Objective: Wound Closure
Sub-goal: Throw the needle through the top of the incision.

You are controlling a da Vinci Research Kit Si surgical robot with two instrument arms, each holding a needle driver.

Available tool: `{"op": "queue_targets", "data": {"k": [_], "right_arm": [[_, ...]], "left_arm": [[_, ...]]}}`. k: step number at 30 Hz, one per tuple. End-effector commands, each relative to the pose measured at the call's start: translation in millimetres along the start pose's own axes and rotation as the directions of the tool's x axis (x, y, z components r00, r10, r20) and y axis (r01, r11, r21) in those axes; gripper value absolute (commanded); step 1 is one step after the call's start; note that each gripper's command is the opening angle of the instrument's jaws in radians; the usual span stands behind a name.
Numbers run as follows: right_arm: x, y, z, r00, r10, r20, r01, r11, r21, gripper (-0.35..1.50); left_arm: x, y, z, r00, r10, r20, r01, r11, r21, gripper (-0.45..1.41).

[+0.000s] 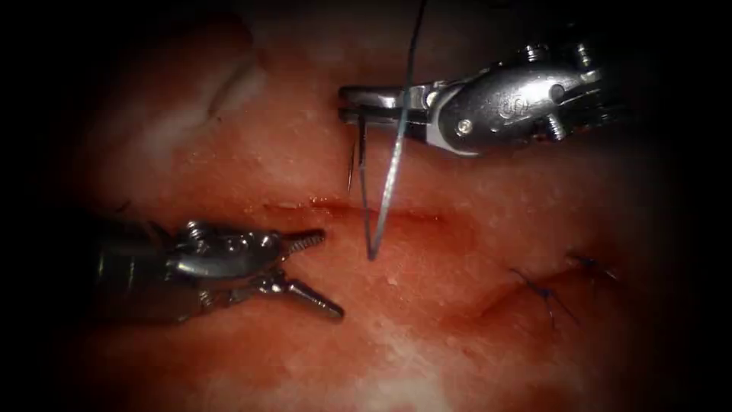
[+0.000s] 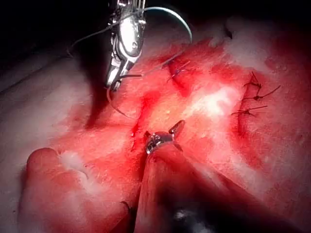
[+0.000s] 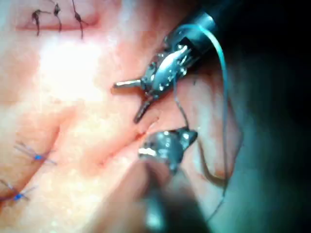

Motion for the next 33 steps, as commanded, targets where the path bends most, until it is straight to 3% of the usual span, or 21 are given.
{"op": "queue_targets", "data": {"k": [1,18,33], "right_arm": [[-0.4,-0.1,1.5,1.0,-0.011,-0.011,0.011,1.0,0.002,-0.35],[-1.9,-1.5,4.3,0.998,-0.047,-0.046,0.046,0.999,-0.02,-0.35],[-2.5,-2.8,4.5,0.995,-0.094,-0.029,0.094,0.995,-0.019,-0.35]], "left_arm": [[-0.4,-0.3,0.9,1.0,0.002,0.001,-0.002,1.0,-0.002,0.93],[-2.3,-0.8,1.6,0.999,0.016,0.028,-0.015,0.999,-0.031,0.84],[-2.5,-1.0,1.4,0.999,0.014,0.029,-0.013,0.999,-0.034,0.81]]}}
